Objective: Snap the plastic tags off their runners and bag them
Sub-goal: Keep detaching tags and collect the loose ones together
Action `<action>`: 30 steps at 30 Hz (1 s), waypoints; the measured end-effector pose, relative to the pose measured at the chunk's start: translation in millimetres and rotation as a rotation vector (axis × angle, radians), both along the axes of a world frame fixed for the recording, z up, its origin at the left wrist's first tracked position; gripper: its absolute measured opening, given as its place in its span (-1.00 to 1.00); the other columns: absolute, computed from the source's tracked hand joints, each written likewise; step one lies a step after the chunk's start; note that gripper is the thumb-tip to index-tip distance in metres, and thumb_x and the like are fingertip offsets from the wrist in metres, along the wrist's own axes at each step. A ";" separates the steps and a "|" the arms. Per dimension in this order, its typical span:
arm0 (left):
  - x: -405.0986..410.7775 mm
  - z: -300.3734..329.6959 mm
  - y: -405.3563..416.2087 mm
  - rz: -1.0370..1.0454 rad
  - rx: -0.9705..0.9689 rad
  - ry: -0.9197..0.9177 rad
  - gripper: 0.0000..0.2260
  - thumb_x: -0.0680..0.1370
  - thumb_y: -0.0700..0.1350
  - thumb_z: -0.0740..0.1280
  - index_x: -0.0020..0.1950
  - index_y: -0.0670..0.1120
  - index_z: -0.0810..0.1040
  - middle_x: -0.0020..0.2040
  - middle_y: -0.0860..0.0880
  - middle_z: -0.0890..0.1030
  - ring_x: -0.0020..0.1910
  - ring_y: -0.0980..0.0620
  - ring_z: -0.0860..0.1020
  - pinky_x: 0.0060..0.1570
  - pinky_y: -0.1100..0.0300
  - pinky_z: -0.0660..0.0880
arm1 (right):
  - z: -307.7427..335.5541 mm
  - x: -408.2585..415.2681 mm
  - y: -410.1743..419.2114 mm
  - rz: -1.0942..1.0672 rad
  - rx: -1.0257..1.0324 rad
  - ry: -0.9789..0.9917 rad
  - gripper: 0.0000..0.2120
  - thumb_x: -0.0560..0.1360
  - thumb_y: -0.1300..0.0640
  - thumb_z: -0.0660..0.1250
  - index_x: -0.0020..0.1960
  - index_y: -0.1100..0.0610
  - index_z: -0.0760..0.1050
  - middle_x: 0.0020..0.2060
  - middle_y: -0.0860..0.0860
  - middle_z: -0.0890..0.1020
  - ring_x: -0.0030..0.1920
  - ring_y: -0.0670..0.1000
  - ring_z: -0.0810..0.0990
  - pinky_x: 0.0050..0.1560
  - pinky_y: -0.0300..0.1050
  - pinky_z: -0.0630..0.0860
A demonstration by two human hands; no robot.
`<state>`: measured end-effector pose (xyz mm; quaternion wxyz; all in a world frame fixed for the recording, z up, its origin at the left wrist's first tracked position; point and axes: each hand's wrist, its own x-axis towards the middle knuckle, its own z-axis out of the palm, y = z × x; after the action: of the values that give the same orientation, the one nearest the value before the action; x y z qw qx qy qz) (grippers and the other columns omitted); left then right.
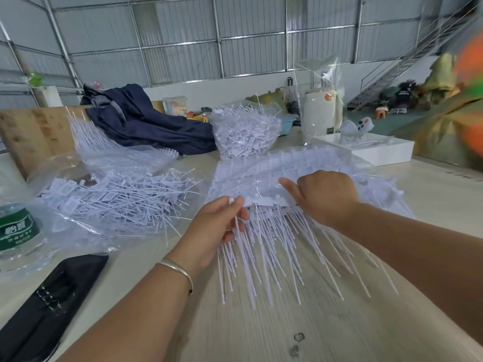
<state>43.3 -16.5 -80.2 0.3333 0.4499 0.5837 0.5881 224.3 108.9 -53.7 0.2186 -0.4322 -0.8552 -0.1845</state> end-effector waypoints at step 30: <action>1.6 -3.6 2.4 0.216 0.000 0.068 -0.82 0.58 -0.20 0.31 -0.21 -0.19 0.45 -0.52 0.04 0.52 -0.63 0.11 0.37 -0.59 0.36 0.24 | -9.9 -22.5 -2.5 0.234 -0.091 0.486 -0.71 0.63 0.00 0.07 -0.15 0.13 0.41 -0.26 0.04 0.50 -0.14 0.12 0.49 -0.11 0.00 0.36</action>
<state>45.0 -14.1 -83.7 0.2479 0.4042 0.6396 0.6051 201.8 106.4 -63.6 0.4178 -0.3713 -0.8291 -0.0103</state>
